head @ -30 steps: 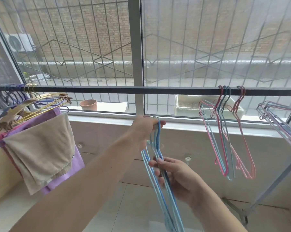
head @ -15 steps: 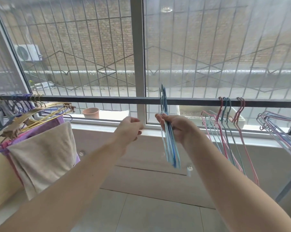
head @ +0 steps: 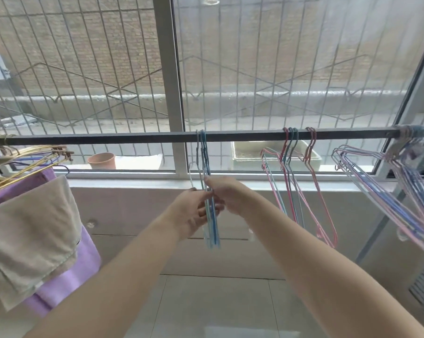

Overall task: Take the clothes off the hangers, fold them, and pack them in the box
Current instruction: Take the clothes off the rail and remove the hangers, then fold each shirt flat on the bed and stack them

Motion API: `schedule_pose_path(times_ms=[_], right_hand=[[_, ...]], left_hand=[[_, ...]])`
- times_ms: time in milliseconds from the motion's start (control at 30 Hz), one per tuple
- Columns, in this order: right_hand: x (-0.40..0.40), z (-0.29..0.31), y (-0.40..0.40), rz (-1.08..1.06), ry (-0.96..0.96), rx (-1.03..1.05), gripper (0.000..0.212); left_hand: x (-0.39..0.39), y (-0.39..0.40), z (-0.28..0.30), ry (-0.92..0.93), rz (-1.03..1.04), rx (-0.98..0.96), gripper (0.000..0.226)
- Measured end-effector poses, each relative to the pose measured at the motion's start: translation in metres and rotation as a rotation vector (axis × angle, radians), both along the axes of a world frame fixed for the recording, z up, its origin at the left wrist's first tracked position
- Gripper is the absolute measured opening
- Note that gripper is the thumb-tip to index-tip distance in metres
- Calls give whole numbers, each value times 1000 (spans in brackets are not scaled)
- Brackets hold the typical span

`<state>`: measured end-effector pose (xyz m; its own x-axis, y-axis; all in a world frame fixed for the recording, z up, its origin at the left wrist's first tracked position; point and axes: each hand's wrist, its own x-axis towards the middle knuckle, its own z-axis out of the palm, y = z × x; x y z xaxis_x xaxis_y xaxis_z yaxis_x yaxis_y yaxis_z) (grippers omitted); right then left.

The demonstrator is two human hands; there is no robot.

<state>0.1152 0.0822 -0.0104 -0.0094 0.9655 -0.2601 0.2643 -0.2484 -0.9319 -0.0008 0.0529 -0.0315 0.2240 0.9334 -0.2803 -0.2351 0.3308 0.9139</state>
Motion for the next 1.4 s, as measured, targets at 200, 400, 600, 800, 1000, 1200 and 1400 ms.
schedule_pose_path(times_ms=[200, 400, 600, 800, 1000, 1200, 1400], right_hand=[[38, -14, -36, 62, -298, 283, 40], [200, 1, -4, -650, -691, 259, 74], [213, -12, 19, -303, 103, 119, 47], [131, -22, 34, -246, 452, 181, 32], [18, -18, 59, -130, 465, 143, 24], [-49, -15, 64, -116, 375, 154, 17], [-45, -9, 20, -279, -501, 376, 38]], left_hand=[[15, 3, -1, 39, 41, 20, 18], [5, 8, -7, 150, 132, 31, 9], [2, 16, -14, 169, 285, 22, 18], [-27, 23, -20, 273, 364, 35, 26], [-62, 25, -6, 472, 259, 82, 34], [-61, 15, 3, 637, 153, 139, 24], [-105, -42, -7, 692, 249, 245, 49]])
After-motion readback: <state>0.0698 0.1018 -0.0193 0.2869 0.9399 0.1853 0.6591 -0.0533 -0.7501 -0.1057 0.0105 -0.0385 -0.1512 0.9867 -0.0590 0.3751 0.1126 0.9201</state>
